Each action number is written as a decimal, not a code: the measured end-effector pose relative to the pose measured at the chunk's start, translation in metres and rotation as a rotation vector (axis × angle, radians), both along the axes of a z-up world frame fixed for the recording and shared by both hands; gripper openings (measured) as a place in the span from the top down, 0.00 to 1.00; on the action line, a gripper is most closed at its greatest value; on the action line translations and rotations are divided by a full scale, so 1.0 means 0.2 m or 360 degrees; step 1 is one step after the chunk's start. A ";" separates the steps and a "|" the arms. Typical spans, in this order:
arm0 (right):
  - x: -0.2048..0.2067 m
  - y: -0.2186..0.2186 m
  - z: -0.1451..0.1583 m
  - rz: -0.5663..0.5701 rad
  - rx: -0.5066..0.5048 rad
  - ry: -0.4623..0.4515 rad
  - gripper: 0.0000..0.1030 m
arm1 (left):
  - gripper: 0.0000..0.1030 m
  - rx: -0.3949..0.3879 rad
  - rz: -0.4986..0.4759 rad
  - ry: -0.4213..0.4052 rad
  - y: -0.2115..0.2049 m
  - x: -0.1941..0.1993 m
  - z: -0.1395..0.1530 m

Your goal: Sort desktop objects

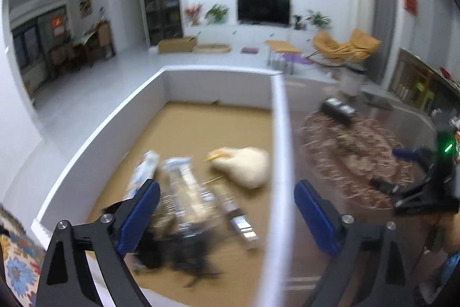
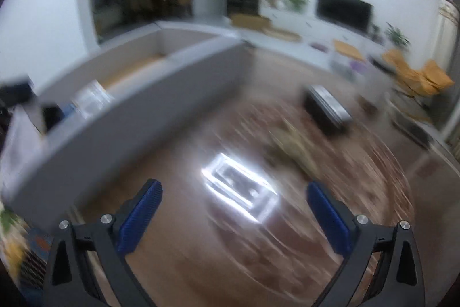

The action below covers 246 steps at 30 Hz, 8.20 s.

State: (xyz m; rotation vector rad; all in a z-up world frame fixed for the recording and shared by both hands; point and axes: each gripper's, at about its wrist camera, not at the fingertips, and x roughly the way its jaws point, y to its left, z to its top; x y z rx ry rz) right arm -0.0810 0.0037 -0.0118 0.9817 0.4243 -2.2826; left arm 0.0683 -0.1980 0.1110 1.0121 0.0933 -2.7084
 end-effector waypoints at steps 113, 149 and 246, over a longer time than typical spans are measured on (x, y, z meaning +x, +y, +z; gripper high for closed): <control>-0.09 0.86 -0.33 -0.0497 0.0043 -0.0200 0.00 | 0.56 0.0169 -0.0154 -0.0421 0.68 -1.10 -0.61; -0.09 0.86 -0.33 -0.0495 0.0043 -0.0201 0.00 | 0.00 0.0107 -0.0303 -0.0387 0.66 -0.75 -0.69; -0.02 0.84 -0.32 -0.0583 0.0040 -0.0199 0.00 | 0.00 0.0112 -0.0305 -0.0379 0.66 -0.77 -0.70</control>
